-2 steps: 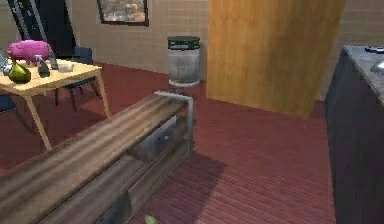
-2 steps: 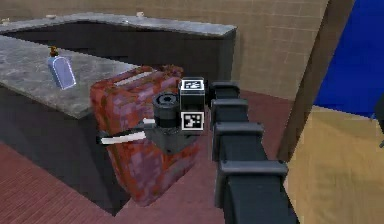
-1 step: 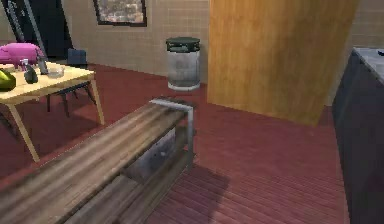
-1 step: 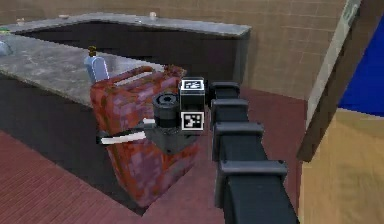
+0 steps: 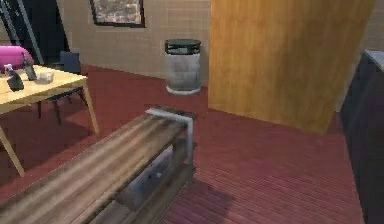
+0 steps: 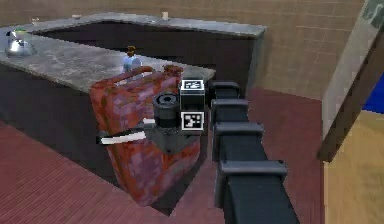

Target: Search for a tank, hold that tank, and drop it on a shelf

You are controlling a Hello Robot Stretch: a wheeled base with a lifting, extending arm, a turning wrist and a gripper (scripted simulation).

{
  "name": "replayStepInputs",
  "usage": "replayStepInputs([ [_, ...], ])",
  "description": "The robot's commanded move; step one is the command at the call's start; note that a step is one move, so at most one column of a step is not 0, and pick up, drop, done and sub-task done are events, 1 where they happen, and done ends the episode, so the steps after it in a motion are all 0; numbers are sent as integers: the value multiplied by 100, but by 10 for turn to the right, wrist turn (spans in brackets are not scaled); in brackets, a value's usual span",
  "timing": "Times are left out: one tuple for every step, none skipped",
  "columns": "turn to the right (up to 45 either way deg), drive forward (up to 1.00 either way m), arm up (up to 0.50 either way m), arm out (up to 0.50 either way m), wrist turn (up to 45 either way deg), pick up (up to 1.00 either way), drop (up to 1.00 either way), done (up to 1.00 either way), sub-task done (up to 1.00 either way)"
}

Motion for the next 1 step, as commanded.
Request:
replayStepInputs([
  [-450, 0, 0, 0, 0, 0, 0, 0, 0],
])
